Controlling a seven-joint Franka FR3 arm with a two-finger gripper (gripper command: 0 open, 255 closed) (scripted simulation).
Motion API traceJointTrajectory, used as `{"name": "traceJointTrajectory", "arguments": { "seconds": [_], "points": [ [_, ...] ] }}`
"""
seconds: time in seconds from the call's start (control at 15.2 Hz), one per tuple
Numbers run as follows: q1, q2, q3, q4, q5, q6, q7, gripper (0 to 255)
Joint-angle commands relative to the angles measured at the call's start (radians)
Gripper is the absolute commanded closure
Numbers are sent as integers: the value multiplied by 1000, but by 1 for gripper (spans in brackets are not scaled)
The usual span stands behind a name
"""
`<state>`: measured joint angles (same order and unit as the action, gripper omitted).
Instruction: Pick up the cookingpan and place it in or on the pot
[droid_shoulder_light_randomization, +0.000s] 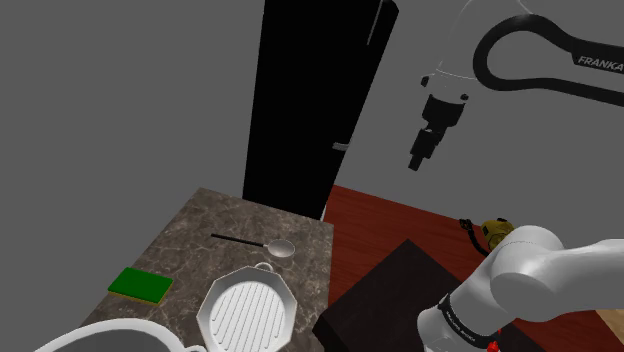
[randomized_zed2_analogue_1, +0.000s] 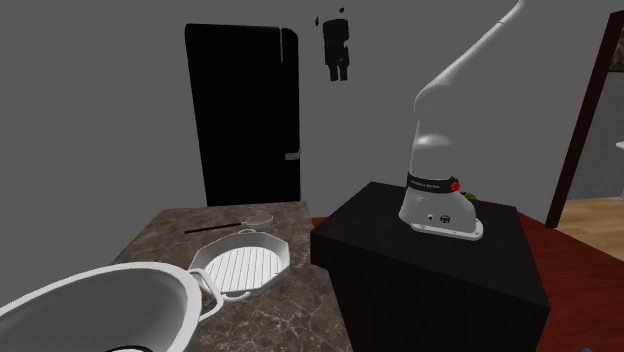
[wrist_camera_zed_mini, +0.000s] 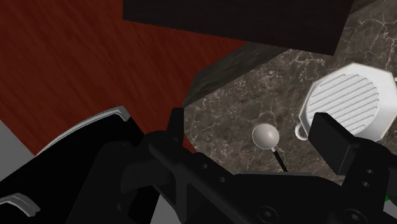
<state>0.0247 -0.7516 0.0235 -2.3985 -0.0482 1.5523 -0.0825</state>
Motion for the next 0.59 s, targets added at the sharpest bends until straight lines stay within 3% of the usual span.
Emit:
{"name": "traceJointTrajectory", "arguments": {
  "seconds": [0.0, 0.53],
  "points": [
    [0, 0, 0, 0, 0, 0, 0, 0],
    [26, 105, 16, -173, 103, 260, 64, 0]
  ]
}}
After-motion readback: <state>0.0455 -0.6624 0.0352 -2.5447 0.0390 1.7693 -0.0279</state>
